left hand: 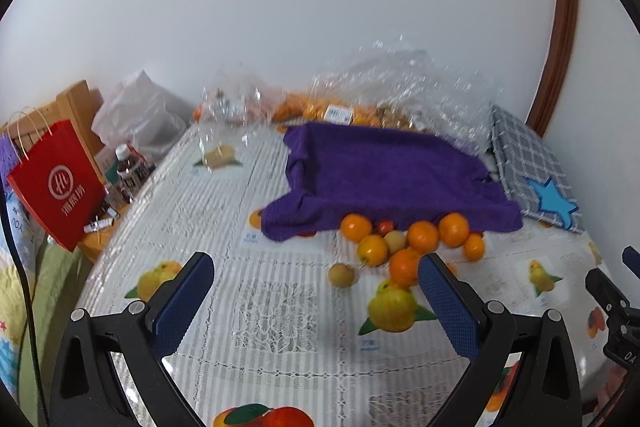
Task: Organize fruits
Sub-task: 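Move both tools down toward the fruit pile in front of the purple towel, then grasp a mandarin with the right tool while the left tool grasps a small yellow-green fruit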
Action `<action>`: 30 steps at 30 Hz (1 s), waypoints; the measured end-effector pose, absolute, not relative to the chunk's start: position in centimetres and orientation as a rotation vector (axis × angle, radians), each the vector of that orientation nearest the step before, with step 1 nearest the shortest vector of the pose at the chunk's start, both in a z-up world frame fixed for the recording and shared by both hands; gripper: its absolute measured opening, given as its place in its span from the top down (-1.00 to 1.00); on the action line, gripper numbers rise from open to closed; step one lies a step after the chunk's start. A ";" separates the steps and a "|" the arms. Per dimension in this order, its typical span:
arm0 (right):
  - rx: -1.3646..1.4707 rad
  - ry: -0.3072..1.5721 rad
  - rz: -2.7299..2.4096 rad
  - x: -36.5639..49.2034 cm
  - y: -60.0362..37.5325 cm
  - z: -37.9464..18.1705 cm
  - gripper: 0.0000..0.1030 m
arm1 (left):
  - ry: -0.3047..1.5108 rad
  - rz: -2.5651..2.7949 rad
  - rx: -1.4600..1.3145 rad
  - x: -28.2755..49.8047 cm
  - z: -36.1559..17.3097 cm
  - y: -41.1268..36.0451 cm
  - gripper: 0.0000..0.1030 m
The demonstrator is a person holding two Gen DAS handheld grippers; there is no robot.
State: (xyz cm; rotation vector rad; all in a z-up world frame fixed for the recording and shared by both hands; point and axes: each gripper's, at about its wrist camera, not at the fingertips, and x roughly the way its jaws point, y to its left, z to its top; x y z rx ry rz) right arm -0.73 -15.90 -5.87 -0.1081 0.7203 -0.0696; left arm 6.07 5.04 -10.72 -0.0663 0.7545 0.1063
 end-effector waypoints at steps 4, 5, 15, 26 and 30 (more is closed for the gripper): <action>-0.136 0.760 -0.048 0.5 -15.1 -8.5 -0.98 | 0.802 0.106 -0.077 7.3 -13.0 5.9 -0.96; -0.144 0.763 -0.044 0.8 -15.0 -9.1 -0.97 | 0.814 0.104 -0.080 7.5 -13.4 6.1 -0.93; -0.060 0.922 0.018 6.0 -14.9 -16.0 -0.38 | 0.901 0.096 -0.073 9.4 -18.0 8.1 -0.74; -0.025 1.010 0.063 9.8 -14.3 -19.5 -0.16 | 0.958 0.014 -0.043 10.8 -20.9 8.4 -0.47; -0.009 1.002 0.086 11.0 -14.1 -19.6 -0.12 | 0.956 -0.002 -0.073 10.9 -20.9 8.9 -0.48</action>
